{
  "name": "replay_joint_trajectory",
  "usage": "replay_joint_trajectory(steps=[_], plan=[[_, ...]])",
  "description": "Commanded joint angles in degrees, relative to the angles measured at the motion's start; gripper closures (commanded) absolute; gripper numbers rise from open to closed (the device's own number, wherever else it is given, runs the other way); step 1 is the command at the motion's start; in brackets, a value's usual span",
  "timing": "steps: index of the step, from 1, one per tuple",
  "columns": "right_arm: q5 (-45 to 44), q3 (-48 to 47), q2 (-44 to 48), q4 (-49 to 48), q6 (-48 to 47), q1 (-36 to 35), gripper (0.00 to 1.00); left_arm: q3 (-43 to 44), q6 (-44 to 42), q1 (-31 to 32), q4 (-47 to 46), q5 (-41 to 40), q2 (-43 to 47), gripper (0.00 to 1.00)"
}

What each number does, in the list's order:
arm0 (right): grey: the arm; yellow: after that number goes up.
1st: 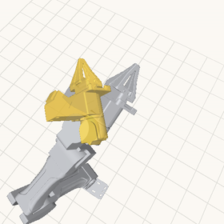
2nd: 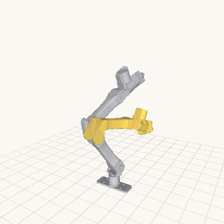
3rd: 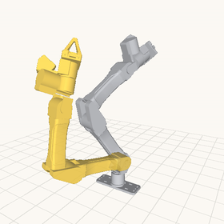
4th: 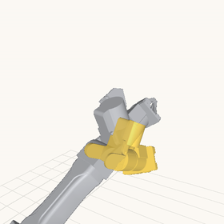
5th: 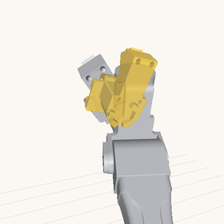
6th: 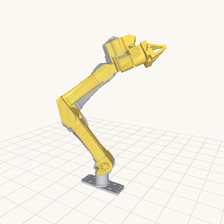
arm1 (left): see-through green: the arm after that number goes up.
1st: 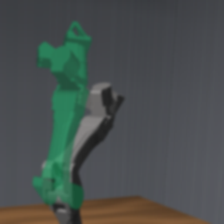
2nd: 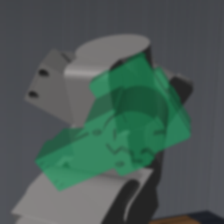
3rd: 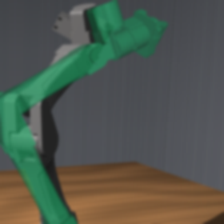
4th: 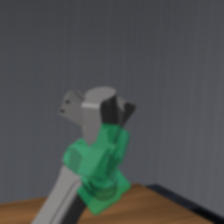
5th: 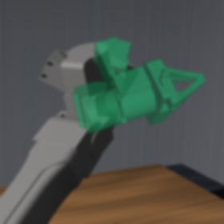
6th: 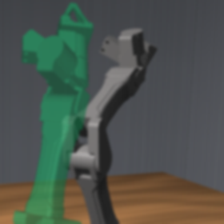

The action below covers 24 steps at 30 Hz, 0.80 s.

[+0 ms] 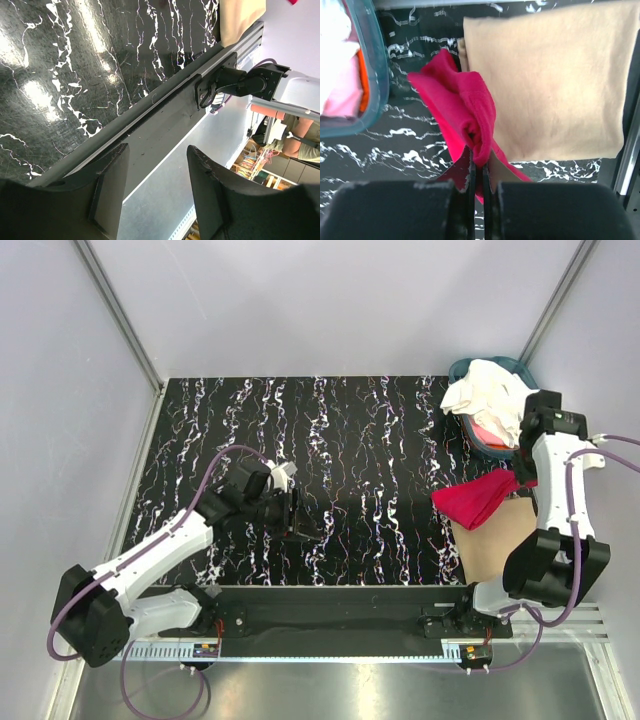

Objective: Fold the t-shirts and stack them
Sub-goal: Neatly place the folded tshirt to the corner

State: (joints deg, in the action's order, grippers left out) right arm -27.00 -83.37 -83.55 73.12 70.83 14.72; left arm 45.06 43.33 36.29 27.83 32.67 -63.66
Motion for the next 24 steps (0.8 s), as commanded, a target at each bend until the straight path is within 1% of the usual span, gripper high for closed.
replay_joint_trajectory(steps=[1,6,10,15,24], plan=[[-2.79,-3.81,0.49,3.42,-1.57,2.15,1.00,2.75,-1.32,-0.78,-0.15,2.67,-0.85,0.46],[-0.68,-3.02,2.42,3.70,-2.88,4.44,1.00,3.72,-1.06,-0.87,-0.33,3.02,-1.82,0.46],[-0.16,-4.51,2.51,3.69,-6.74,5.93,1.00,3.46,-0.97,-0.87,-0.50,3.11,-1.65,0.46],[3.27,-5.13,3.48,3.78,-9.56,8.57,1.00,2.49,0.09,-0.87,-1.20,3.63,-1.47,0.46],[6.44,-1.18,6.46,4.13,-14.13,12.08,1.00,1.09,0.96,-0.96,-2.08,3.90,-0.77,0.46]])
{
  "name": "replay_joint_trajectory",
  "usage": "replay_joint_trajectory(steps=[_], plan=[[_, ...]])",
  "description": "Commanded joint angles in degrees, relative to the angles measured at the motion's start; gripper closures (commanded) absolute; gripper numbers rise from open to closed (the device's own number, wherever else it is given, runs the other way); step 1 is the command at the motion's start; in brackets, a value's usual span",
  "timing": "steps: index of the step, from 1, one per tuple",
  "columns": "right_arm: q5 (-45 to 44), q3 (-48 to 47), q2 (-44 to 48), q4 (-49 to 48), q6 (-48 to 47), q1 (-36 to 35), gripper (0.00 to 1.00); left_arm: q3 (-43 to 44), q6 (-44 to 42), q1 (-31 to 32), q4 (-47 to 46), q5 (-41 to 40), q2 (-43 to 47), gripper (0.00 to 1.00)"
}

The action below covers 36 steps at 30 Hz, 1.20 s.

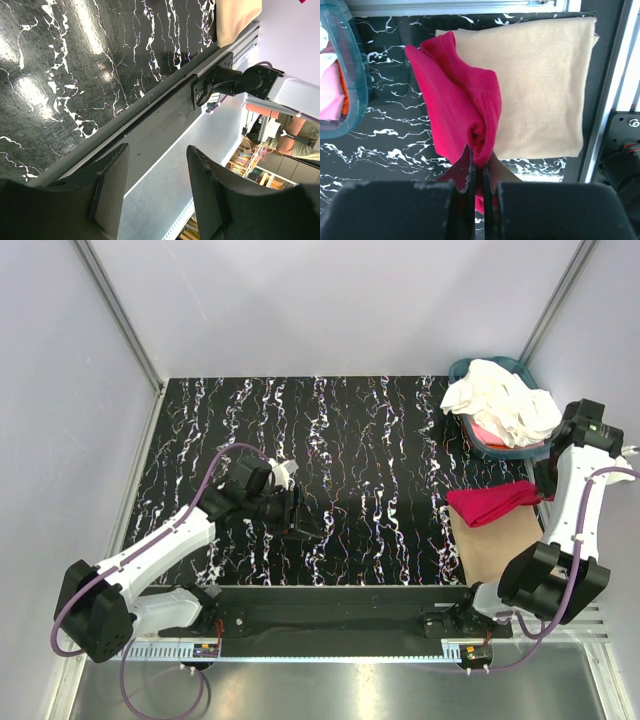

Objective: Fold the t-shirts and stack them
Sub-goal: Neatly place the folded tshirt to the corner

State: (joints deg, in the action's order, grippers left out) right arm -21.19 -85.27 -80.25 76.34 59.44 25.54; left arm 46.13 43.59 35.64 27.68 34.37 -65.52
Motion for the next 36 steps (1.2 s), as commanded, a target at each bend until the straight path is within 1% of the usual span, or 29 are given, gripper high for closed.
replay_joint_trajectory(steps=[1,4,14,24,36], plan=[[0.62,1.77,3.34,0.92,-3.19,1.35,1.00,-0.16,0.88,-0.31,-2.02,2.19,1.27,0.46],[0.62,3.09,3.87,0.48,-5.82,2.67,1.00,-0.43,1.14,-0.31,-2.46,2.54,1.18,0.46],[5.19,5.91,4.22,-1.71,-14.17,6.54,1.00,-1.13,2.02,-0.22,-4.04,3.16,0.57,0.46],[4.49,11.70,5.80,-3.47,-20.41,10.93,1.00,-2.09,2.72,-0.31,-5.18,3.77,0.21,0.46],[2.82,20.49,5.28,-8.92,-25.77,12.61,1.00,-2.18,3.43,-0.30,-6.59,4.30,-0.84,0.46]])
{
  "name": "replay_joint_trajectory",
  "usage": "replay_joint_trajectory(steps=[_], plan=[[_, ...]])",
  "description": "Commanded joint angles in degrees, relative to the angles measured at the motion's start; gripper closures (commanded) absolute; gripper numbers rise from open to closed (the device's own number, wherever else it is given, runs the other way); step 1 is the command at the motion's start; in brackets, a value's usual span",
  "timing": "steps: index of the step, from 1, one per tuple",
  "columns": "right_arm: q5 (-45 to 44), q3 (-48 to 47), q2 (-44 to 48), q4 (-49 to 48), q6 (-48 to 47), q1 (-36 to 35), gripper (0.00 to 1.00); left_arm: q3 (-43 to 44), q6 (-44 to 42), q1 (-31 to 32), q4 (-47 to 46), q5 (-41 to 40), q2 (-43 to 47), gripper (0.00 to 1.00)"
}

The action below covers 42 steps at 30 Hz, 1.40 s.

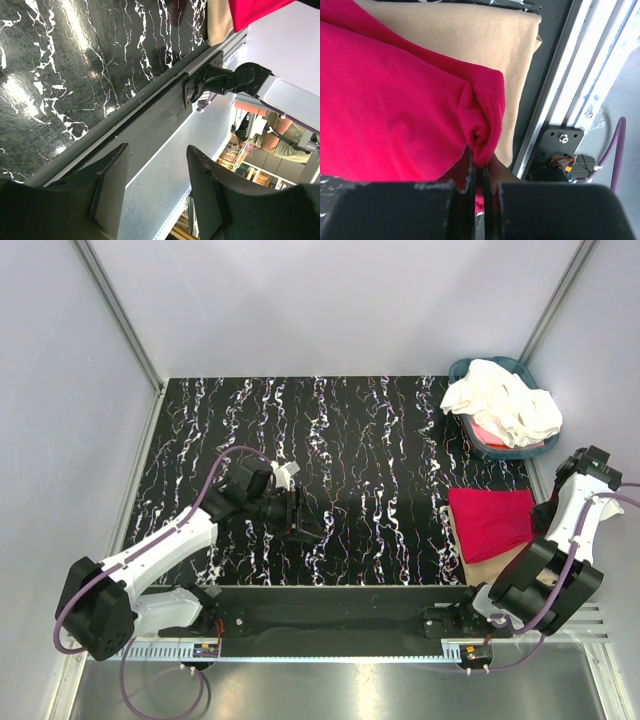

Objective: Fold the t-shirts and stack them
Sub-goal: Neatly place the folded tshirt to the corner

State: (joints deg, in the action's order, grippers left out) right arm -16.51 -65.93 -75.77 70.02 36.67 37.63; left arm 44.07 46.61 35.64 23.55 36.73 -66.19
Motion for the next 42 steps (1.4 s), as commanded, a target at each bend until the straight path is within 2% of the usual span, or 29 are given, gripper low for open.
replay_joint_trajectory(steps=[1,10,26,28,29,30,31,36,39,42], plan=[[-2.29,1.59,0.62,-3.56,-3.26,0.52,1.00,-0.13,0.50,-0.31,-2.63,1.85,-0.16,0.46],[-3.26,5.11,-2.27,-7.09,-4.50,1.92,1.00,-0.13,0.59,-0.22,-2.90,1.59,-1.04,0.46],[-8.71,4.94,-8.87,-9.64,-2.56,2.98,1.00,-0.30,2.69,-0.22,-4.92,0.62,-3.15,0.46],[-9.24,4.76,-9.22,-9.55,-2.39,3.24,0.87,-0.39,3.05,-0.22,-5.18,0.62,-3.33,0.46],[-9.24,4.67,-9.05,-9.55,-2.39,3.42,0.78,-0.48,3.22,-0.22,-5.18,0.45,-3.24,0.46],[-8.98,3.98,-8.61,-9.38,-2.74,3.77,0.65,-0.57,3.40,-0.22,-5.18,0.53,-2.80,0.46],[-8.28,3.19,-8.17,-9.29,-3.26,3.77,0.59,-0.66,3.66,-0.22,-5.27,0.36,-2.45,0.46],[-4.41,-9.35,-5.10,-2.53,-1.96,2.64,0.42,-3.29,5.33,0.04,-5.18,-0.87,2.38,0.46],[-4.67,-14.55,-2.46,-0.33,0.16,-4.04,0.40,-5.05,6.82,0.57,-5.18,-1.66,5.53,0.46],[-3.27,-19.13,-1.75,2.84,1.65,-16.23,0.39,-6.28,8.32,1.80,-5.01,-4.03,10.53,0.45]])
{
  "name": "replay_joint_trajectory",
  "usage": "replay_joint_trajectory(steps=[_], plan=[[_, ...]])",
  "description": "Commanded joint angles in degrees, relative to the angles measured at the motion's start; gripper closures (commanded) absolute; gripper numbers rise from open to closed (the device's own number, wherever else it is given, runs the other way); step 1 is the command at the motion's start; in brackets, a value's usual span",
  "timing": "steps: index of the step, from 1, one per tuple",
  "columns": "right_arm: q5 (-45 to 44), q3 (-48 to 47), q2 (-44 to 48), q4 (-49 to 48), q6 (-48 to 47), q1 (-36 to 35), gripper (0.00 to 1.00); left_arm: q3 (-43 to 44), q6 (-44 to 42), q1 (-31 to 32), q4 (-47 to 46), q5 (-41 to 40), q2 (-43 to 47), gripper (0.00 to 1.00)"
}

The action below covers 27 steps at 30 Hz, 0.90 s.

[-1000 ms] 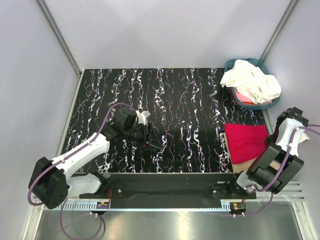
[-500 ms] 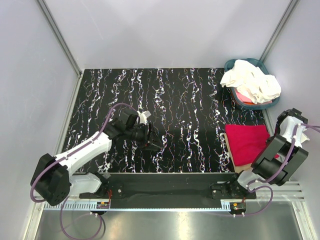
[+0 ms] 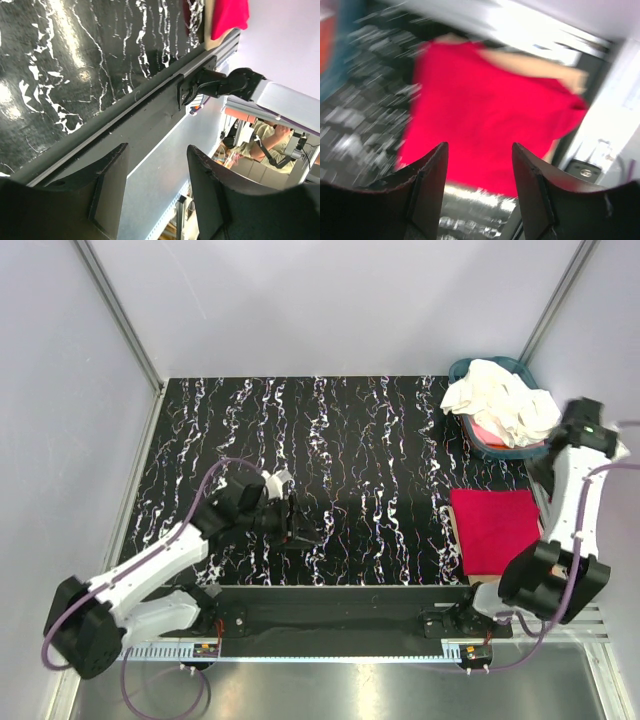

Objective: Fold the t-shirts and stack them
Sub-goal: Reset both grippers

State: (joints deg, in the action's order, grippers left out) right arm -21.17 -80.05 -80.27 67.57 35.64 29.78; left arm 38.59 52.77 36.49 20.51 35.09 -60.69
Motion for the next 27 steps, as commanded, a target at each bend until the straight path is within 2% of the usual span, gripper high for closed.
replay_joint_trajectory(steps=[1,2,5,8,11,12,13,15,16,17,19,20,21,22,24,27], plan=[[2.26,-5.81,3.10,5.73,3.47,-12.60,0.39,-1.23,3.12,1.30,-2.05,-3.27,6.53,0.45],[2.45,-6.25,4.23,5.64,6.08,-22.30,0.40,-2.28,3.91,1.39,-1.97,-5.19,9.68,0.44],[4.82,-5.47,6.87,3.54,13.80,-37.11,0.40,-5.52,7.95,1.74,-1.97,-9.41,14.96,0.44],[6.49,-0.39,7.93,-1.36,20.75,-58.79,0.41,-9.83,13.03,1.83,-1.97,-13.01,25.40,0.43],[7.98,4.97,8.46,-9.19,26.21,-70.09,0.40,-15.09,18.23,1.92,-1.44,-16.00,34.97,0.42],[8.16,9.69,8.81,-11.91,27.37,-73.78,0.39,-16.69,19.72,2.01,-1.35,-16.45,37.37,0.42],[8.60,12.44,9.51,-17.94,28.60,-79.29,0.38,-18.36,22.69,2.09,-1.27,-16.72,39.92,0.41],[9.12,22.06,12.76,-24.91,32.81,-83.99,0.36,-23.02,25.09,2.01,-1.18,-16.98,47.91,0.41],[10.52,25.52,16.16,-31.64,34.05,-86.62,0.35,-24.42,27.19,2.09,-1.18,-16.99,50.73,0.41],[11.40,32.61,18.37,-34.93,36.32,-87.25,0.34,-27.22,28.16,2.09,-1.18,-17.07,56.32,0.41],[13.33,39.59,23.73,-45.09,37.57,-89.01,0.34,-29.70,31.14,2.18,-1.18,-17.16,62.67,0.41],[13.87,42.84,29.41,-47.94,38.88,-89.37,0.29,-31.80,32.12,2.09,-1.26,-17.68,68.88,0.41],[14.31,48.79,32.25,-50.49,39.50,-89.72,0.26,-32.60,32.91,2.09,-1.35,-17.60,70.17,0.41],[15.10,51.46,35.33,-53.57,40.29,-89.81,0.00,-32.26,30.40,2.09,-2.83,-16.12,68.52,0.41],[15.02,57.43,43.94,-54.47,43.02,-90.51,0.00,-31.73,28.36,2.09,-7.76,-12.87,65.79,0.41],[15.02,62.36,54.93,-55.97,44.43,-91.04,0.00,-35.76,31.58,2.09,-17.05,-11.01,70.16,0.41]])
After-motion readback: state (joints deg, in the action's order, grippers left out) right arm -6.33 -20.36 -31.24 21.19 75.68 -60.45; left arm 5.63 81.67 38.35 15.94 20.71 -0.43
